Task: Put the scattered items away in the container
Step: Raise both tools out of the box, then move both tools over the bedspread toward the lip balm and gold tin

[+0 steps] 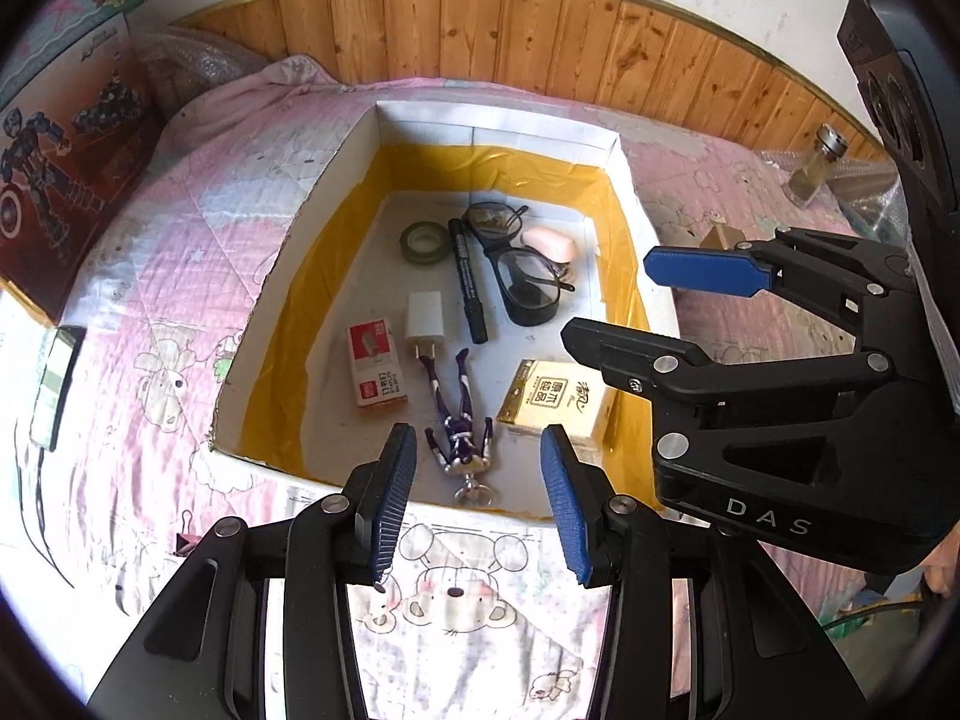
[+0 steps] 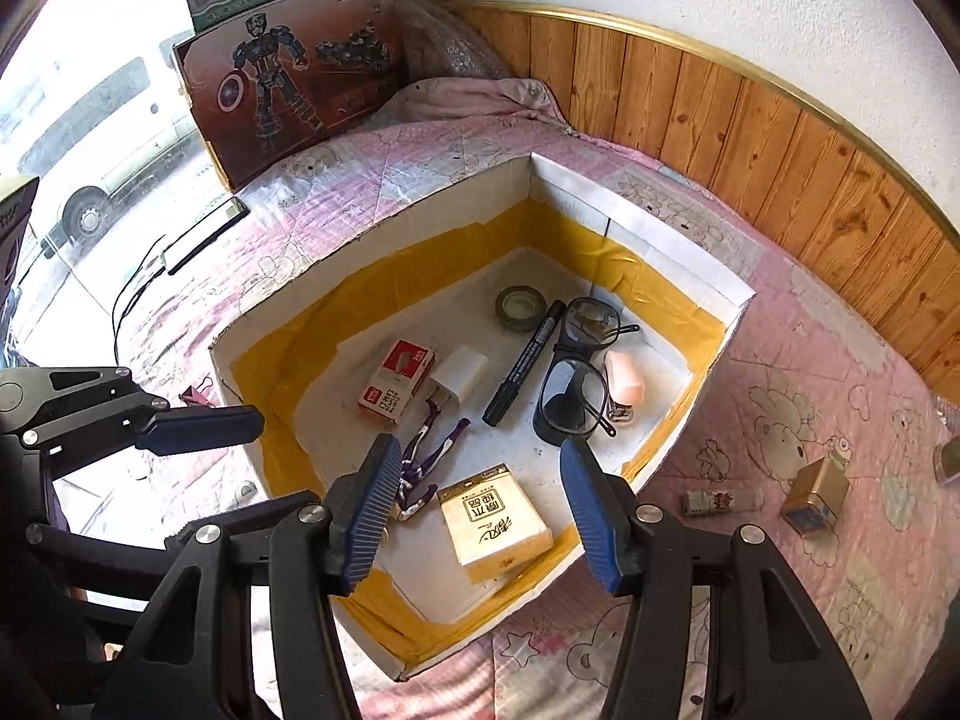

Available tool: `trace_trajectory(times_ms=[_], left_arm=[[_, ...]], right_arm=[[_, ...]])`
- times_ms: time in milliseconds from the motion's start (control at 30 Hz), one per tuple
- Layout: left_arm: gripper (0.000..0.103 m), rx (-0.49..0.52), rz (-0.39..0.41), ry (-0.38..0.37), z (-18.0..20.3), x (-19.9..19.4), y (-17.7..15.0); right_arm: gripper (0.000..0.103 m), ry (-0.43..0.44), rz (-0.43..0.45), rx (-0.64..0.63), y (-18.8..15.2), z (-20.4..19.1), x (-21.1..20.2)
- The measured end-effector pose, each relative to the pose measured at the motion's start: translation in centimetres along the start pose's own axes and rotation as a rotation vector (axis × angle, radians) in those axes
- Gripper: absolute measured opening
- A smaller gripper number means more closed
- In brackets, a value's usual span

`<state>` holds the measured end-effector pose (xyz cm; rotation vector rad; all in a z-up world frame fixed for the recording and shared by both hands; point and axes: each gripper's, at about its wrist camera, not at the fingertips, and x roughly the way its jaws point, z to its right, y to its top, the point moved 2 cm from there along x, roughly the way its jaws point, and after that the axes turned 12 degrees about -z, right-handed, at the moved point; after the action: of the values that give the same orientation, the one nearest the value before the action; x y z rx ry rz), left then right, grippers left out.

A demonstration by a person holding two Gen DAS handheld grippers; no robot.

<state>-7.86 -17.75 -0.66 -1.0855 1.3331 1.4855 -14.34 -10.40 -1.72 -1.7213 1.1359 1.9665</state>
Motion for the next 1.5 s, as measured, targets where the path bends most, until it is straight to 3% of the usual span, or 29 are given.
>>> trace_trajectory(times_ms=[300,1067,1500], left_arm=[[0.046,0.025,0.014,0.002,1.4,-0.6,-1.4],[0.047,0.041,0.043,-0.014,4.9,-1.3,-2.8],[0.050,0.147,0.084,-0.076,10.6,-0.8,-1.3]], right_arm=[[0.057,-0.037,0.069,-0.025,-2.0,-0.7,-1.4],[0.057,0.023,0.164,0.073,-6.0,2.2,-3.2],[0.057,0.086,0.194,0.268,-9.8,9.2,-2.9]])
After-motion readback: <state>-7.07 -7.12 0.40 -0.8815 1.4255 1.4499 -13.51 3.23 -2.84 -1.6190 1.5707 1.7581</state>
